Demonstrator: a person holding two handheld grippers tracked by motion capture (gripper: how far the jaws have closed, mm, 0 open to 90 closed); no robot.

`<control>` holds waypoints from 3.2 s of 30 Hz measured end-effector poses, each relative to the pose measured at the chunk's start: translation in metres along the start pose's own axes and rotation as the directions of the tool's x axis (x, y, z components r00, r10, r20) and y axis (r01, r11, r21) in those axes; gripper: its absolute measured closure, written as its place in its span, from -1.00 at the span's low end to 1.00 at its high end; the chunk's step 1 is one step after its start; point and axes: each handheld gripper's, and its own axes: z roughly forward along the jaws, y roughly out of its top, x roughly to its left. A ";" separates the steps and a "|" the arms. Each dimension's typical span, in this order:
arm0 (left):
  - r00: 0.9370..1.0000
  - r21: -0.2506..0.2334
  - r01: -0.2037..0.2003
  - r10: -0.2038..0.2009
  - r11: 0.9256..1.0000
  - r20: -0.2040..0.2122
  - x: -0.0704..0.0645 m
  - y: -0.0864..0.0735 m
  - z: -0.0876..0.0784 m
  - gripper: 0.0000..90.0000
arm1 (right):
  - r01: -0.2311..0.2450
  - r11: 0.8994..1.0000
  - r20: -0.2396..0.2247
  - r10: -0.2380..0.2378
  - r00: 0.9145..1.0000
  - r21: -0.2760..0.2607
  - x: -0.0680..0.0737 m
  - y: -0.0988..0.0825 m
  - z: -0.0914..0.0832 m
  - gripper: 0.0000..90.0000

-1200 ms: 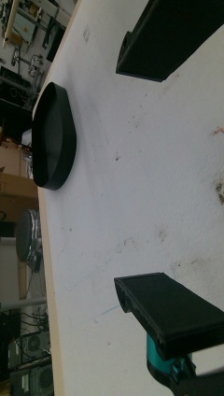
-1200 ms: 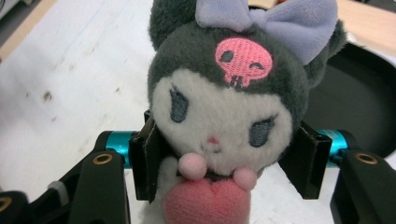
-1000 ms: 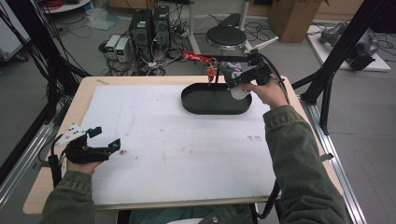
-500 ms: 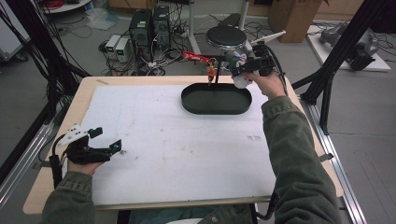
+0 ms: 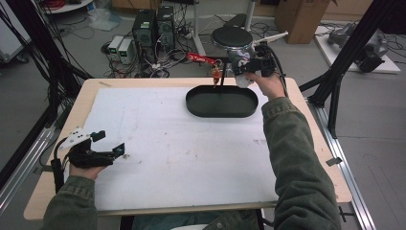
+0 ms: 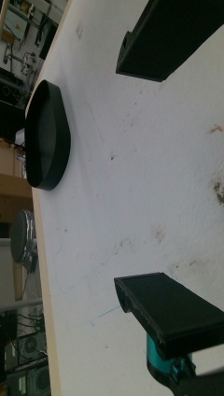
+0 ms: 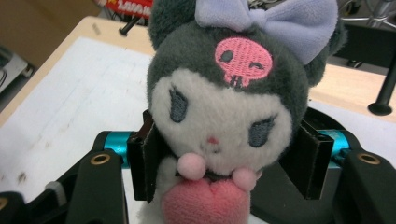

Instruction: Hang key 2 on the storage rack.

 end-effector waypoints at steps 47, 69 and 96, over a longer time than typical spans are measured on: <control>1.000 -0.008 0.002 -0.002 1.000 0.005 -0.001 0.001 0.000 -0.96 | 0.203 0.978 0.074 -0.207 0.976 0.056 -0.003 -0.050 -0.007 -0.99; 1.000 -0.017 0.011 -0.010 1.000 0.005 -0.001 0.002 0.002 -0.96 | 0.208 0.971 0.103 -0.197 0.975 -0.116 0.009 -0.096 -0.056 -0.99; 1.000 -0.010 0.002 -0.002 1.000 0.001 -0.001 0.002 0.002 -0.96 | 0.205 0.925 0.076 -0.191 0.979 -0.319 0.006 -0.176 -0.079 -0.99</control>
